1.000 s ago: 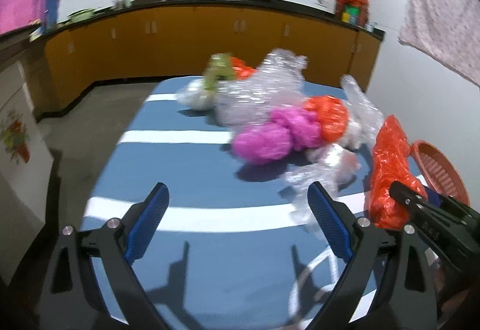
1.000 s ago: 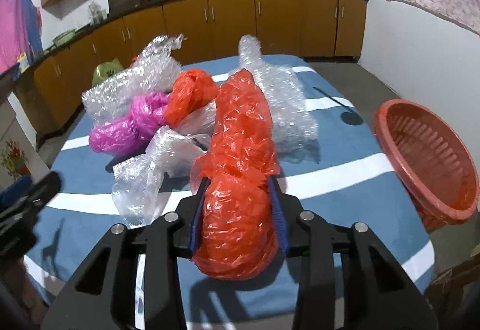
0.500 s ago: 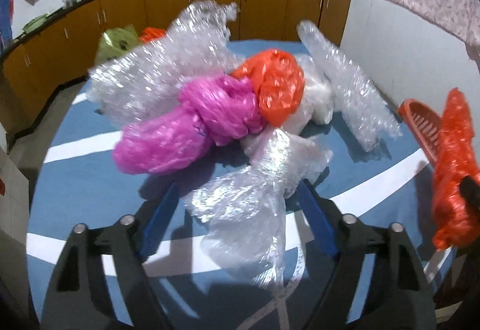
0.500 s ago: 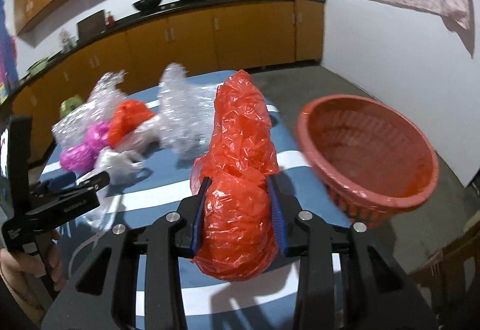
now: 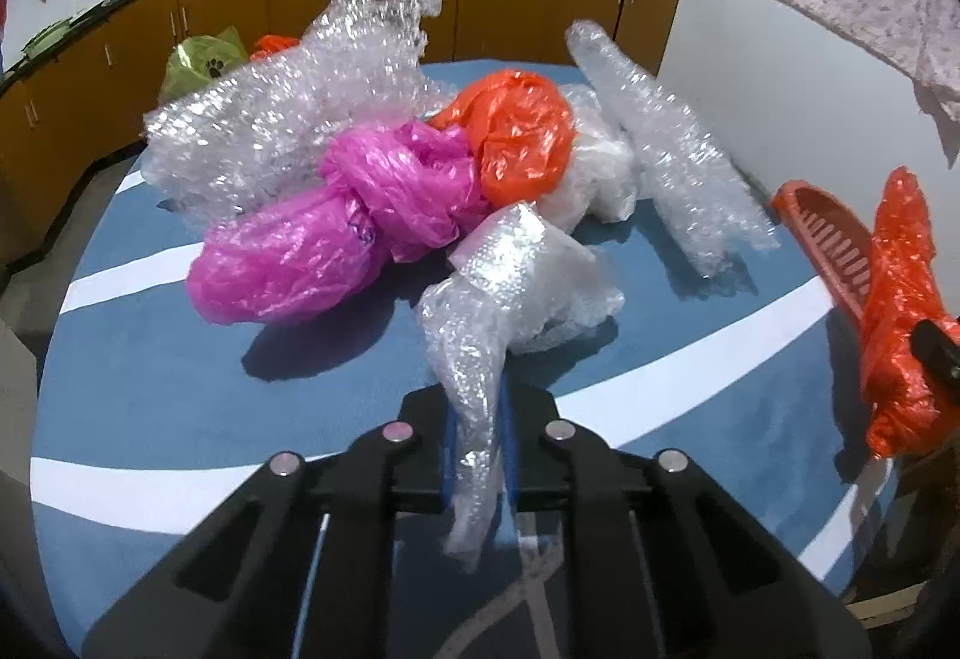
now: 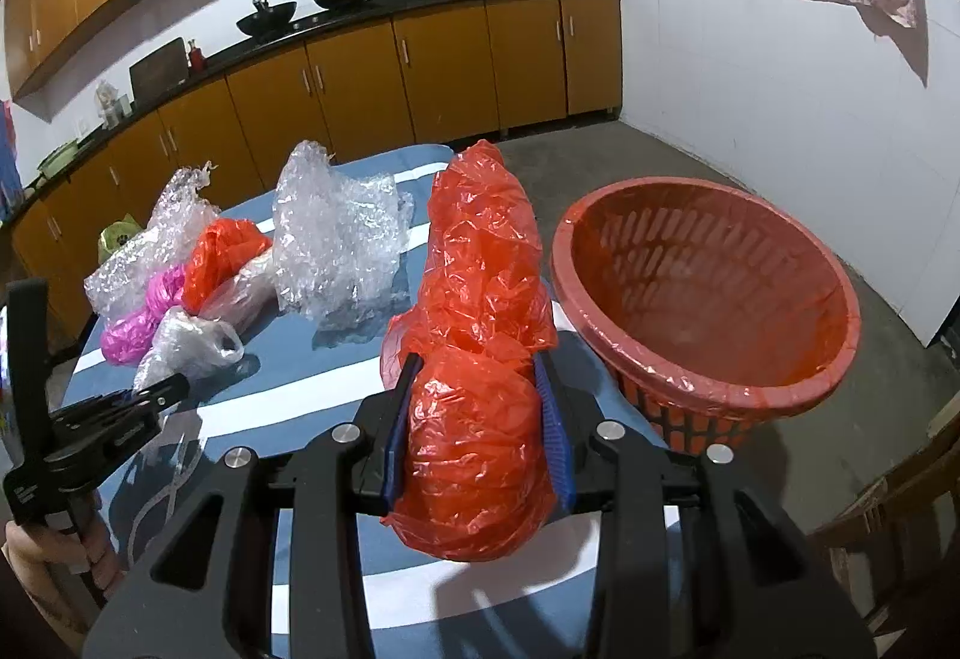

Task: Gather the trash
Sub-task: 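Grasp the long red bag with the right tool while the left tool grasps clear bubble wrap, then carry both items over the red basket and open both tools to drop them, then move both tools back toward the bubble wrap on the table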

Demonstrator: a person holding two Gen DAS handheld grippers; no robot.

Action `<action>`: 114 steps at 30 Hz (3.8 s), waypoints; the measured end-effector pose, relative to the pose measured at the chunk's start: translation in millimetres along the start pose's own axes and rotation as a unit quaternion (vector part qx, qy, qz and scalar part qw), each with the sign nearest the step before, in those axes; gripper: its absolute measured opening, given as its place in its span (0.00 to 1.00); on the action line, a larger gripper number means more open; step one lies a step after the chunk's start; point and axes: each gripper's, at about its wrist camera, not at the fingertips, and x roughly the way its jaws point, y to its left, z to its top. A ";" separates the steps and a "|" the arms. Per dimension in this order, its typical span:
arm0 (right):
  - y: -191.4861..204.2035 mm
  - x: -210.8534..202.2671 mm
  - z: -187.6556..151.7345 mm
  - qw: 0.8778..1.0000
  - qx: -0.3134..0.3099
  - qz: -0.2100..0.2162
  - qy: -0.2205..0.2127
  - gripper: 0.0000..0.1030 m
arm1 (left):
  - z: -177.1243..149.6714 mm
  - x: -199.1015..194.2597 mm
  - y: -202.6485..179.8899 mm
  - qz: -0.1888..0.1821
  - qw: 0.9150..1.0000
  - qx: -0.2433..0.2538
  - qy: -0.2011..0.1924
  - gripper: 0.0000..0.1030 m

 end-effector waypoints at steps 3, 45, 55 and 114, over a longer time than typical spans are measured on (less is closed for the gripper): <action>-2.3 -3.9 0.7 1.000 0.001 -0.003 -0.004 0.36 | -0.1 -11.3 2.2 -0.005 1.000 0.000 -0.011 0.11; -96.1 -29.4 15.3 0.992 0.055 -0.103 -0.052 0.36 | 29.0 -48.2 -148.0 -0.136 0.984 0.100 -0.051 0.11; -135.3 -13.8 36.3 0.988 0.077 -0.120 -0.059 0.36 | 49.8 -12.7 -207.1 -0.174 0.976 0.125 -0.035 0.11; -50.2 8.5 42.3 0.997 0.003 -0.060 -0.051 0.93 | 24.7 -34.8 -53.0 0.021 0.993 0.044 -0.111 0.91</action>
